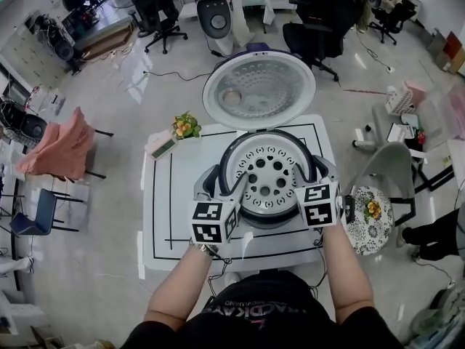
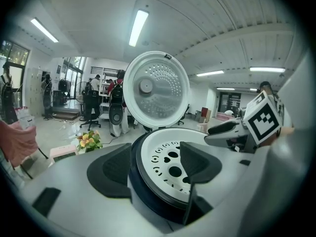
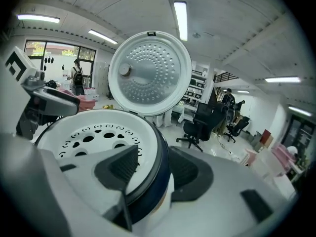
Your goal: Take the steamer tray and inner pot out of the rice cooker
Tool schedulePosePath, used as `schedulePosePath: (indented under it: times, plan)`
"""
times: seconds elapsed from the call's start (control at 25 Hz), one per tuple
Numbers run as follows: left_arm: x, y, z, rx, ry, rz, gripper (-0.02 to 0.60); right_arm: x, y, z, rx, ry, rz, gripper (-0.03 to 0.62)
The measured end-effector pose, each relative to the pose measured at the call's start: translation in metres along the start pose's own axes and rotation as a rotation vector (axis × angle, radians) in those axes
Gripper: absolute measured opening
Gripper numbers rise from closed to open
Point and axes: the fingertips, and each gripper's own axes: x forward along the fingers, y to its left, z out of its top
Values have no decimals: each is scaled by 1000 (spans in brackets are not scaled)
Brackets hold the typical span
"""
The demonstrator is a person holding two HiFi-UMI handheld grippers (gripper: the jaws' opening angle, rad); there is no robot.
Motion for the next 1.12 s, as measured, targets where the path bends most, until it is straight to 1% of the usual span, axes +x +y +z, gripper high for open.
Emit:
schedulePosePath:
  times: [0.24,0.36,0.56,0.68,0.76,0.88,0.96,1.12]
  plan:
    - [7,1,-6,-11,18,-4,299,10,-4,-4,-50,66,-34,192]
    - [11,1,-7,-14,24,-8,299,13,-5,-6,-53,85,-22,192]
    - [15,0,-9,-17,33,-16,298,16,-2,-7,-45,106,8,163]
    - [16,-1,-9,-16,34,-20,299,16,-4,-8,-39,103,5,160]
    - [16,0,-10,-16,34,-21,299,15,-5,-7,-34,92,-10,139]
    - [13,2,-10,-18,32,-21,298,11,-8,0,-90,84,-51,115]
    - [10,3,-9,-19,29,-22,298,10,-8,4,-107,82,-67,105]
    - [5,6,-7,-23,24,-21,299,6,-7,8,-75,59,-71,91]
